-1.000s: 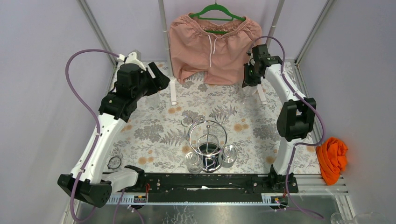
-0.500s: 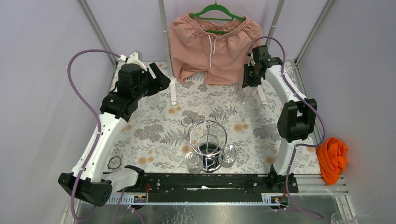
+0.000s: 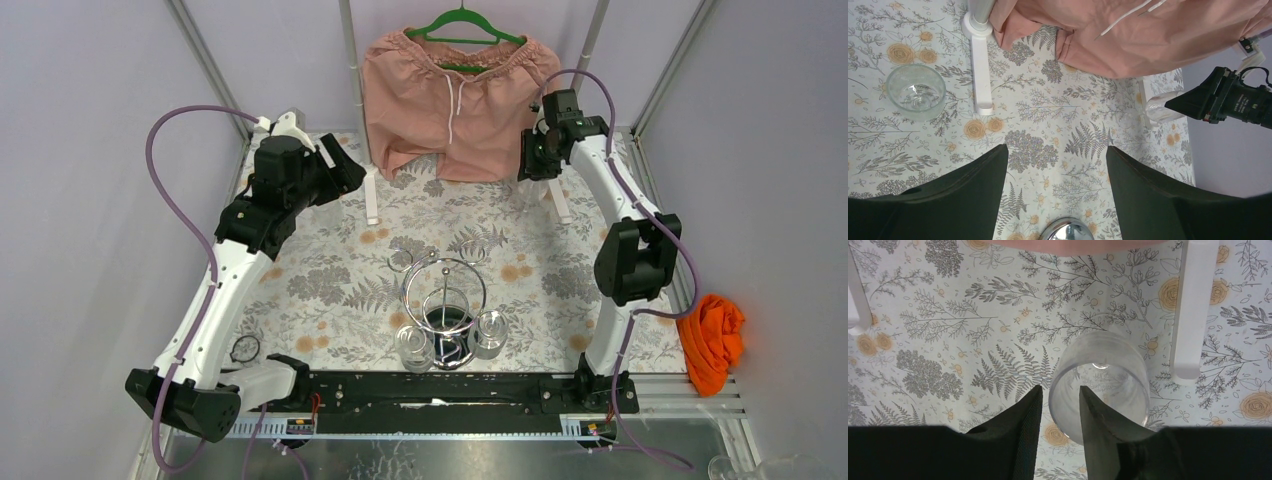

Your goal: Take the wine glass off the wine glass rack

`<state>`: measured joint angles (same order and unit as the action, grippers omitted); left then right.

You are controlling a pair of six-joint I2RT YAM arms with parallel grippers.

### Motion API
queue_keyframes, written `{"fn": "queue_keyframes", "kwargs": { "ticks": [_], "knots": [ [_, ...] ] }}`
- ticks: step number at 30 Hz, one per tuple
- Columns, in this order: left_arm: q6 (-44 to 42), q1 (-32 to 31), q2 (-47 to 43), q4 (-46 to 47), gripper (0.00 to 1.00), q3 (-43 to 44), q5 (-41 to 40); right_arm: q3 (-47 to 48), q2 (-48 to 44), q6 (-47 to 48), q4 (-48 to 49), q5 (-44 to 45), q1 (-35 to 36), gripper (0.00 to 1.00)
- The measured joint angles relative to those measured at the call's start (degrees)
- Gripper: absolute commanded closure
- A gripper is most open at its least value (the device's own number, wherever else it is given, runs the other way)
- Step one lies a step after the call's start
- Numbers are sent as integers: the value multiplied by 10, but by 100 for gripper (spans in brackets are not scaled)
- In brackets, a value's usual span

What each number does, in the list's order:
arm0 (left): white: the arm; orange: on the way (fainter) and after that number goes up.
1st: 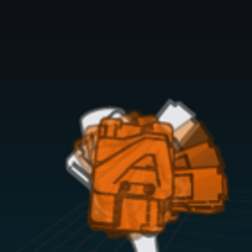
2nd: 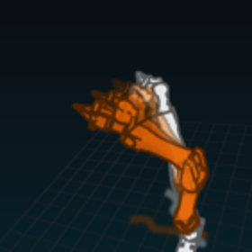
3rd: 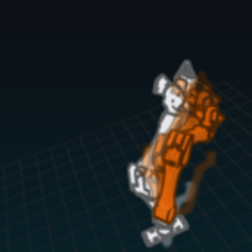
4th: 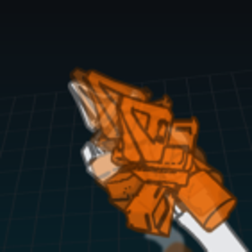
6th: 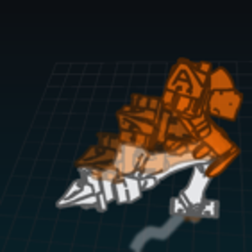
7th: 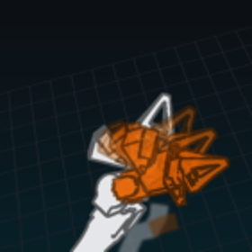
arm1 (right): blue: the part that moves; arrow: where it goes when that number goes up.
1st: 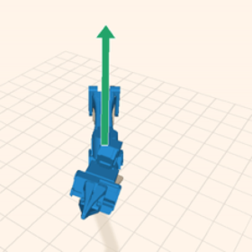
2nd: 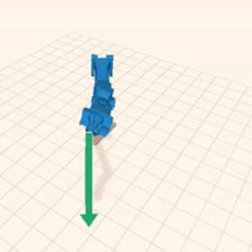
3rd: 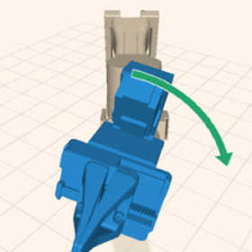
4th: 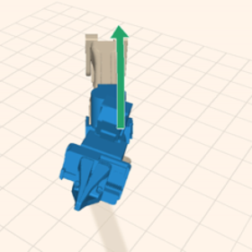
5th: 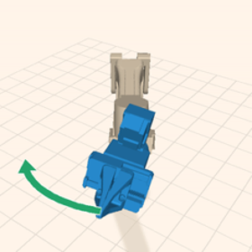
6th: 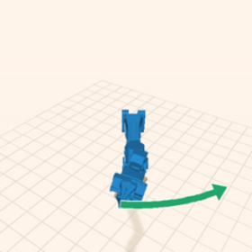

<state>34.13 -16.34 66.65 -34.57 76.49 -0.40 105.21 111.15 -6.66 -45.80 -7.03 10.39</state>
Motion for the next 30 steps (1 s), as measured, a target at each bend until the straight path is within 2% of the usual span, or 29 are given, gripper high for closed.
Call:
{"fn": "queue_keyframes", "kwargs": {
  "ticks": [11, 18, 21, 25, 30],
  "knots": [
    [0, 0, 0, 3, 20, 0, 4, 28, -38, -2, -20, 9, 10, 60],
    [0, 0, 0, 3, 20, 0, 11, 27, -145, -15, -22, 35, 39, 60],
    [1, 0, -1, 3, 20, 0, 14, 2, -226, -26, -7, 33, 74, 60],
    [4, 0, -5, 3, 20, 0, 19, -76, -351, -45, 19, 23, 160, 60],
    [13, 0, -26, 3, 20, 0, 37, -144, -432, -66, 23, 13, 234, 60]
  ]
}}
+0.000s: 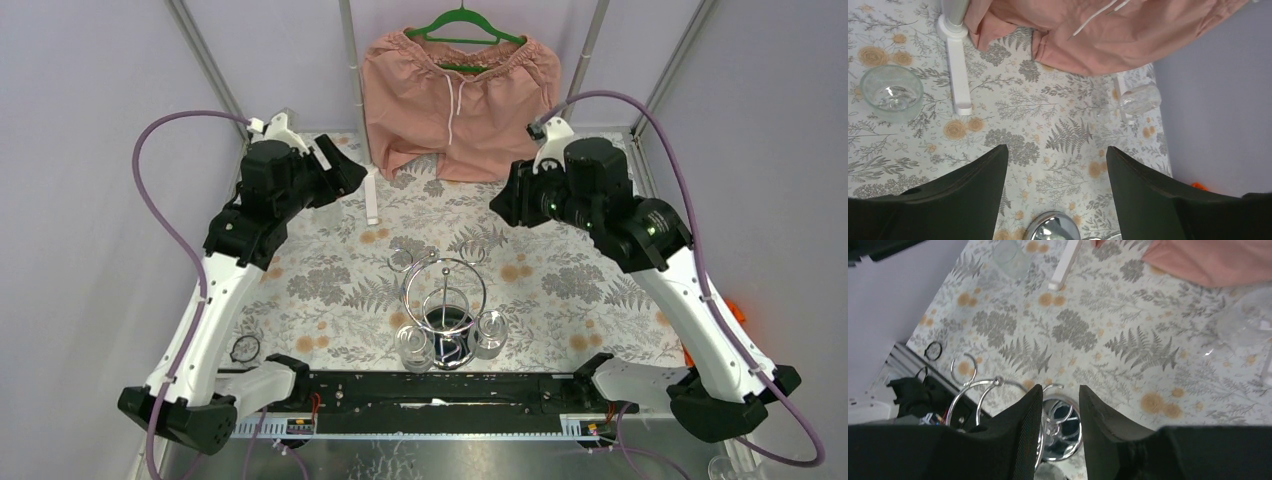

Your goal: Take the wine glass off the wine glass rack

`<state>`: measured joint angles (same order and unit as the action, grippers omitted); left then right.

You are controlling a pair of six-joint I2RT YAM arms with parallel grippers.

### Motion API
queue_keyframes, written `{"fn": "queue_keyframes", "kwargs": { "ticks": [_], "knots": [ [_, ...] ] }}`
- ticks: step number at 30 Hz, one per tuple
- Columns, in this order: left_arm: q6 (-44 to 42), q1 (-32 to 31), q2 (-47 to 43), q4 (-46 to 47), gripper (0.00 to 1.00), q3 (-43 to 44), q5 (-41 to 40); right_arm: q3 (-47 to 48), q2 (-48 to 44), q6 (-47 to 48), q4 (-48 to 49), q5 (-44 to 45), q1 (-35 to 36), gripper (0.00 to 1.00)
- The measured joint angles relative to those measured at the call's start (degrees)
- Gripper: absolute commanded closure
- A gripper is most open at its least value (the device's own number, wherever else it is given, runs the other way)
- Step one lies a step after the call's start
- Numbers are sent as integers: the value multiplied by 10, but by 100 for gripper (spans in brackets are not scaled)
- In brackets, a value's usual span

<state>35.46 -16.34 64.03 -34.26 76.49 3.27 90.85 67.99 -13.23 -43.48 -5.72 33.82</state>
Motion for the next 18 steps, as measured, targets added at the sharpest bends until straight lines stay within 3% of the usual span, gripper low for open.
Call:
{"fn": "queue_keyframes", "kwargs": {
  "ticks": [11, 18],
  "knots": [
    [11, 0, -45, 0, 20, 0, 15, -16, -30, -10, -54, 15, 53, 60],
    [10, 0, -50, -3, 20, 0, 12, 20, 27, -12, -86, 101, 214, 59]
  ]
}}
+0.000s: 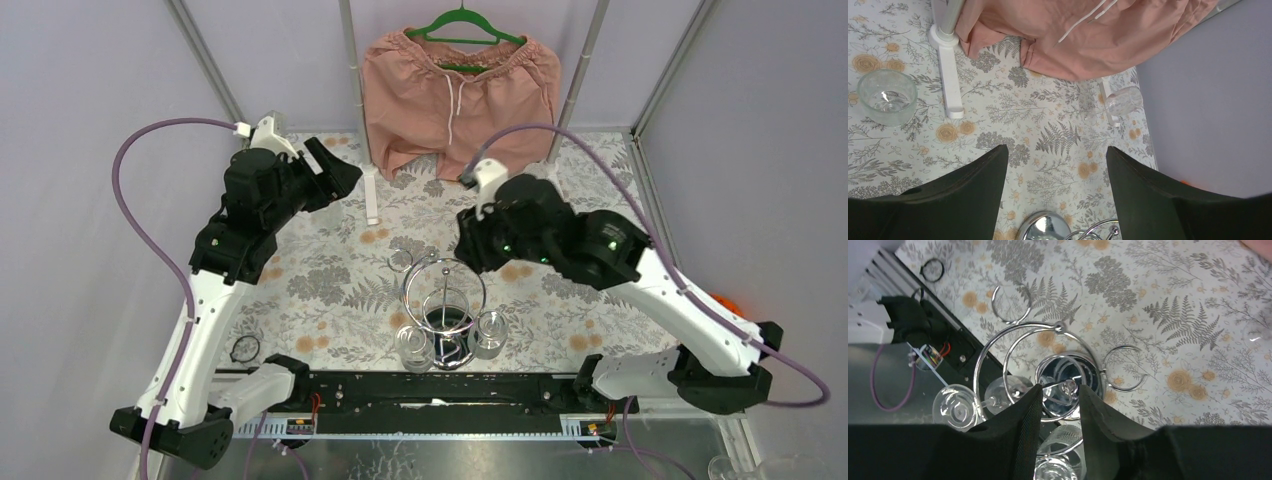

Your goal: Take the wine glass off the wine glass rack

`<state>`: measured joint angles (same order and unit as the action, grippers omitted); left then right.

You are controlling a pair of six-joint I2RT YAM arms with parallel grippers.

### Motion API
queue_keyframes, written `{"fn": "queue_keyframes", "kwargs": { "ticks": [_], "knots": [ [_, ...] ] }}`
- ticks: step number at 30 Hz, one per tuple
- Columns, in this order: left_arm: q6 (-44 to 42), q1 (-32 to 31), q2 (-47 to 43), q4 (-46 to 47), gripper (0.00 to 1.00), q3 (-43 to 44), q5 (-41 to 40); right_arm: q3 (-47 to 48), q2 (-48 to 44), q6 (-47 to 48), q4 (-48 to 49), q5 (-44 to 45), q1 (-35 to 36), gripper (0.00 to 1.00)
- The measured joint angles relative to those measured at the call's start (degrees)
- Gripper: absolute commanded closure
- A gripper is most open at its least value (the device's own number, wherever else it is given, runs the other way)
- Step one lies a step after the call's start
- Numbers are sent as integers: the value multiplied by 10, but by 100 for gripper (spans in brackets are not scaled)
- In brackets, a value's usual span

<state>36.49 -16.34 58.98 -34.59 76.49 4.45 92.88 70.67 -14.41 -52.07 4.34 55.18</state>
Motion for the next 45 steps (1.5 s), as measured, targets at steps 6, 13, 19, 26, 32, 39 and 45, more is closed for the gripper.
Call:
{"fn": "queue_keyframes", "kwargs": {
  "ticks": [6, 13, 19, 26, 32, 39, 45],
  "knots": [
    [-2, 0, -2, -5, 20, 0, -7, 7, 28, -6, -20, 55, 78, 59],
    [-2, 0, -2, -11, 20, 0, -9, 7, 39, -17, -31, 101, 123, 58],
    [-2, 0, -3, -12, 20, 0, -9, 25, 56, -33, -48, 130, 163, 58],
    [-2, 0, -8, -12, 20, 0, -9, 56, 58, -47, -60, 162, 178, 57],
    [-2, 0, -8, -12, 20, 0, -9, 55, 66, -46, -58, 162, 179, 56],
    [-2, 0, -10, -12, 20, 0, -9, 37, 92, -38, -35, 163, 179, 51],
    [-2, 0, -12, -12, 20, -2, -9, 13, 102, -36, -10, 172, 179, 60]
  ]
}}
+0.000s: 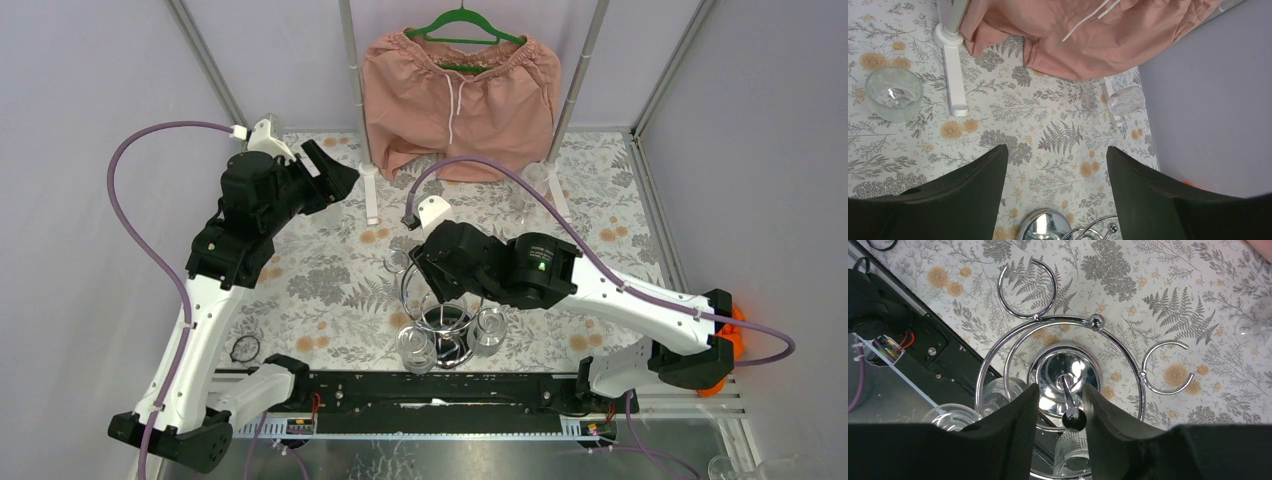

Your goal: Take the wine glass off the wine glass rack

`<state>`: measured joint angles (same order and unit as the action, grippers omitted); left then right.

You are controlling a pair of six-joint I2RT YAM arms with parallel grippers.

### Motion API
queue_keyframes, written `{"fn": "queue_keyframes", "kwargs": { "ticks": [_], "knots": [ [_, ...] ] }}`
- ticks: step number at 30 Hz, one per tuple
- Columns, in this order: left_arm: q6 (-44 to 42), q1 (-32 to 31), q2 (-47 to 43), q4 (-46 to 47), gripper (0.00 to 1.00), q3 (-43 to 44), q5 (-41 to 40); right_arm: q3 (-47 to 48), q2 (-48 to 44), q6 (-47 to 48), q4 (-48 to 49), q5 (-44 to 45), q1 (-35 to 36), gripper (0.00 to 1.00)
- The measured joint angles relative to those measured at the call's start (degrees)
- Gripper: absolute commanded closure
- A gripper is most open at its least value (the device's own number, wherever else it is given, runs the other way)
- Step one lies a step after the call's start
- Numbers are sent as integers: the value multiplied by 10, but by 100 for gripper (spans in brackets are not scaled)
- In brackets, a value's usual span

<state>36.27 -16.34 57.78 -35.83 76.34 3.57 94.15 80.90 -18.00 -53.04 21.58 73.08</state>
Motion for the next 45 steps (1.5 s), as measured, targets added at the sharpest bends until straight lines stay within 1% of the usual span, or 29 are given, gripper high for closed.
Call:
{"fn": "queue_keyframes", "kwargs": {
  "ticks": [2, 6, 9, 11, 12, 24, 30, 35, 39, 45],
  "knots": [
    [0, 0, 0, 0, 20, 0, 0, -6, 1, 1, 4, 4, 0, 69],
    [0, 0, 0, -1, 20, -3, 0, -15, 1, 1, 13, 21, 0, 83],
    [0, 0, 0, -1, 20, -5, 0, -19, 1, 1, 19, 34, 0, 91],
    [0, 0, 0, -2, 20, -6, -1, -22, 1, 0, 24, 44, 0, 98],
    [0, 0, 0, -2, 20, -6, -1, -22, 1, 0, 24, 47, 1, 100],
    [0, 0, 0, -2, 20, -6, -2, -32, 6, -4, 39, 122, 6, 100],
    [-4, 0, 3, -2, 20, -6, -4, -23, 19, 4, 44, 135, -3, 100],
    [-11, 0, 8, -2, 20, -6, -11, -14, 30, 14, 50, 132, -31, 100],
    [-15, 0, 8, -2, 20, -6, -13, -9, 38, 23, 60, 127, -66, 100],
    [-19, 0, 14, -1, 20, -5, -16, 21, 69, 46, 62, 117, -107, 100]
  ]
}}
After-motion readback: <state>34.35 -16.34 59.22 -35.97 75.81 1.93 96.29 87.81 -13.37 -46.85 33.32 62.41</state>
